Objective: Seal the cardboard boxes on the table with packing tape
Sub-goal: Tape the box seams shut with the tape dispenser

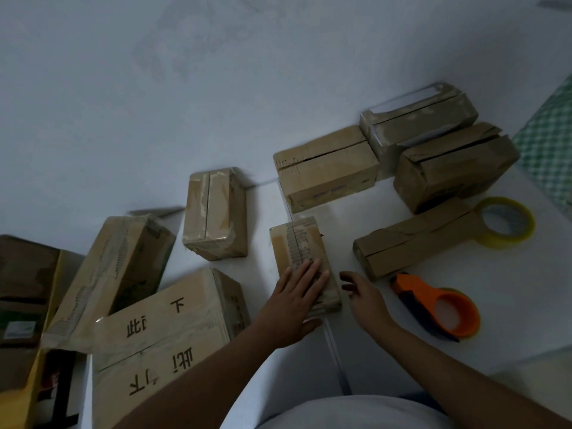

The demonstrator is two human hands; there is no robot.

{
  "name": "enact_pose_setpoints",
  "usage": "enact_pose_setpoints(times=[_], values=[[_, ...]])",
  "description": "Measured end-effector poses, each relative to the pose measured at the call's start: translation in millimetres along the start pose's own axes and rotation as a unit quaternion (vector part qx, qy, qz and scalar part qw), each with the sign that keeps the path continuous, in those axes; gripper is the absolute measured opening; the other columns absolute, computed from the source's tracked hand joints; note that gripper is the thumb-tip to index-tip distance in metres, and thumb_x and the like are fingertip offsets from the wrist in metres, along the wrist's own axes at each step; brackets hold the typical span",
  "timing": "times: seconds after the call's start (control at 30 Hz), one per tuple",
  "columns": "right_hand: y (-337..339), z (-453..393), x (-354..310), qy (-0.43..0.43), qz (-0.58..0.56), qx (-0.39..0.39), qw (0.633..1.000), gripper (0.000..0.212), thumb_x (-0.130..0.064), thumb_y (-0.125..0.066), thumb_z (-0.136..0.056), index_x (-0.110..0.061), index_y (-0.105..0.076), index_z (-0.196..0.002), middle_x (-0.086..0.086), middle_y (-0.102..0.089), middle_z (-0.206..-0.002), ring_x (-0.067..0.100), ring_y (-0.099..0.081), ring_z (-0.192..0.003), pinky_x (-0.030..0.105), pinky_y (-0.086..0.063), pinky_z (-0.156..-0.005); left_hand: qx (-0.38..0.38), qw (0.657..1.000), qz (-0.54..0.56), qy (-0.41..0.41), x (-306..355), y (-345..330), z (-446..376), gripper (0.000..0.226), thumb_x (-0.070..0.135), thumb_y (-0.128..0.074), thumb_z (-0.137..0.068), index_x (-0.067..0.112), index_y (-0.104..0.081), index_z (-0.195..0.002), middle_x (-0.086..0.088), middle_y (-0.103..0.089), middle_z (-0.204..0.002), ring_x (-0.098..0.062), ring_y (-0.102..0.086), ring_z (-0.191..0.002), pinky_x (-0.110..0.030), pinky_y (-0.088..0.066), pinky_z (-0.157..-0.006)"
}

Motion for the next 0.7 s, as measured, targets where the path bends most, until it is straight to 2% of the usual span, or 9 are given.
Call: enact_pose_setpoints(times=[0.07,0.13,0.17,0.3,0.4,0.5,0.6,0.63,0.7], values=[[3,21,-8,0.035,-0.048,0.013,0.998,0.051,0.011,-0.035,-0.096,-0.013,-0.050,-0.138,0.000,-0.054,-0.137,0.007,-0.054,-0.120,0.019,-0.040,-0.102,0.007,1.000,0.003,-0.002,1,0,-1,0.090,0.060,-0.044,-0.094,0.025,0.010,-0.157,-0.002,0.016,-0.165,-0.020,0.018,-0.151,-0.046,0.004,-0.123],[-5,37,-18,0.068,-0.081,-0.014,0.994,0.049,0.005,-0.038,-0.099,-0.020,-0.044,-0.141,-0.009,-0.051,-0.134,-0.005,-0.051,-0.118,0.005,-0.035,-0.098,0.011,1.000,0.002,-0.004,1,0,0,0.091,0.061,-0.044,-0.093,0.025,0.010,-0.157,-0.002,0.015,-0.165,-0.020,0.017,-0.151,-0.046,0.004,-0.123],[-11,41,-21,0.077,-0.080,-0.032,0.993,0.050,0.002,-0.039,-0.100,-0.021,-0.038,-0.145,-0.011,-0.047,-0.136,-0.006,-0.049,-0.120,0.001,-0.033,-0.096,0.013,1.000,0.000,-0.003,1,0,0,0.091,0.061,-0.043,-0.093,0.025,0.010,-0.157,-0.002,0.015,-0.165,-0.021,0.016,-0.151,-0.046,0.004,-0.123],[-23,44,-25,0.075,-0.049,-0.086,0.992,0.060,-0.011,-0.045,-0.102,-0.024,-0.018,-0.153,-0.013,-0.040,-0.138,0.000,-0.046,-0.122,-0.002,-0.032,-0.092,0.025,1.000,0.000,-0.004,1,-1,1,0.094,0.060,-0.047,-0.092,0.024,0.009,-0.157,-0.003,0.014,-0.165,-0.021,0.016,-0.151,-0.047,0.003,-0.123],[-21,42,-23,0.062,-0.066,-0.098,0.991,0.057,-0.029,-0.046,-0.102,-0.030,-0.019,-0.153,-0.017,-0.043,-0.138,-0.008,-0.047,-0.117,-0.002,-0.035,-0.087,0.027,1.000,0.000,-0.016,1,0,0,0.094,0.061,-0.047,-0.092,0.023,0.009,-0.157,-0.003,0.017,-0.165,-0.021,0.018,-0.151,-0.045,0.006,-0.122],[-18,41,-23,0.059,-0.055,-0.058,0.995,0.051,-0.028,-0.042,-0.103,-0.034,-0.020,-0.149,-0.016,-0.042,-0.136,-0.010,-0.047,-0.113,-0.006,-0.033,-0.083,0.024,0.999,0.019,-0.018,1,3,0,0.092,0.064,-0.043,-0.091,0.024,0.007,-0.158,-0.001,0.017,-0.165,-0.018,0.019,-0.151,-0.042,0.011,-0.121],[-18,44,-27,0.072,-0.060,-0.034,0.995,0.046,-0.023,-0.041,-0.104,-0.042,-0.022,-0.141,-0.019,-0.044,-0.133,-0.025,-0.046,-0.104,-0.004,-0.035,-0.083,0.021,0.983,0.182,0.017,-3,22,-10,0.072,0.058,-0.043,-0.096,0.023,-0.022,-0.156,0.004,-0.002,-0.166,-0.013,0.003,-0.152,-0.039,0.003,-0.123],[-17,45,-29,0.079,-0.065,-0.031,0.994,0.045,-0.022,-0.041,-0.104,-0.040,-0.025,-0.142,-0.018,-0.045,-0.133,-0.025,-0.047,-0.105,-0.002,-0.037,-0.085,0.033,0.962,0.267,0.038,-7,33,-13,0.059,0.049,-0.048,-0.099,0.022,-0.037,-0.149,0.004,-0.013,-0.164,-0.014,-0.009,-0.151,-0.038,-0.007,-0.123],[-16,49,-32,0.089,-0.072,-0.023,0.993,0.044,-0.020,-0.041,-0.104,-0.033,-0.032,-0.145,-0.013,-0.051,-0.136,-0.013,-0.051,-0.114,0.005,-0.041,-0.091,0.109,0.902,0.405,0.103,-22,53,-9,0.033,0.032,-0.052,-0.101,0.019,-0.057,-0.131,0.003,-0.033,-0.157,-0.012,-0.029,-0.145,-0.033,-0.027,-0.117]])
Point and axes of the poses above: each hand's wrist, its own z-axis away from the middle knuckle, its own y-axis out of the back of the hand, x = y × z, the point moved 8 cm from there along -z, towards the middle knuckle
